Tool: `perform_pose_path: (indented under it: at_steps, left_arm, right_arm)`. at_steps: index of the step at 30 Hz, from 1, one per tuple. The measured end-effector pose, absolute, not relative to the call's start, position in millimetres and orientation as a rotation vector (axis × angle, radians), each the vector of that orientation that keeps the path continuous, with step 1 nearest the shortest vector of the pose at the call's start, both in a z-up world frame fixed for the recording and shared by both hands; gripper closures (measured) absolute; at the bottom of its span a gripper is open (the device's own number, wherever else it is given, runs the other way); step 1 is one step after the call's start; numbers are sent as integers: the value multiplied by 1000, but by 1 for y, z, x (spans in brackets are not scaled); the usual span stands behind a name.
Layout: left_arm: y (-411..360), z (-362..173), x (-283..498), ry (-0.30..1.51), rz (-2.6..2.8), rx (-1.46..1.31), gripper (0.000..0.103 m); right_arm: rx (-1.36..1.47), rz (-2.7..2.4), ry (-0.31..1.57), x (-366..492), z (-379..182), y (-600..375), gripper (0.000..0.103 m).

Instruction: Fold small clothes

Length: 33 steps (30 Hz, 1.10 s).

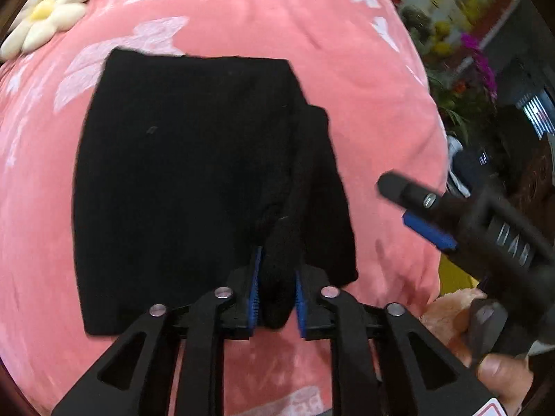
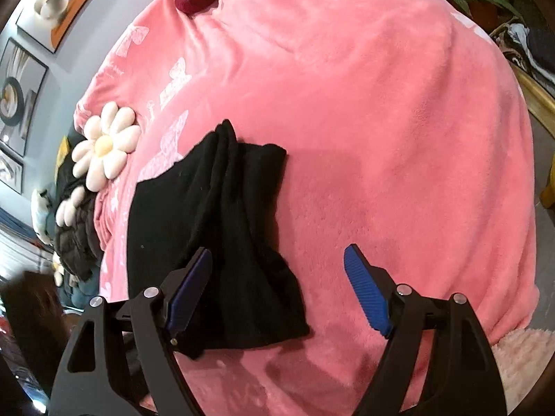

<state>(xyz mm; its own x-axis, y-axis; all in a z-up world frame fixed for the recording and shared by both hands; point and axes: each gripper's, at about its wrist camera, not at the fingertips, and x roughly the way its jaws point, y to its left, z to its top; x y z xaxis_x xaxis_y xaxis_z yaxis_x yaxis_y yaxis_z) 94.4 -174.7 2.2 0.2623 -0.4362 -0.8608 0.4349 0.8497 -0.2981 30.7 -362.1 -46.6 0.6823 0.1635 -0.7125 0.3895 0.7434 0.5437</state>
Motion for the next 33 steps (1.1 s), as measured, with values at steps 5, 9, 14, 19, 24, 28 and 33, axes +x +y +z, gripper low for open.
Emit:
perform_pose_path:
  at_steps: [5,9,14,19,24,28,33]
  left_arm:
    - [-152,27,73,1102,-517,63,42]
    - [-137,38,63,1069,-489,101,40]
    - [-110,36,60,1102,-453,57,39]
    - [-90,29,59,1133,-405,36,39]
    - [-82,20,59,1149,-379,59,39]
    - [-79,14,61,1164,-359,64,39]
    - [-81,7,65,1180,-360,80,39]
  right_arm:
    - [717,2,834,39,-40,-344,33]
    - [636,66,898,49,-45,-316,33]
    - [609,118,971,65,-59,-294,57]
    - [558,90,889,54,-22,-296,97]
    - [519,-24,1075,51,-68,-303,94]
    - [508,-21,986,47,-41,-298,89]
    - [489,47,918,71,-4,-291,89]
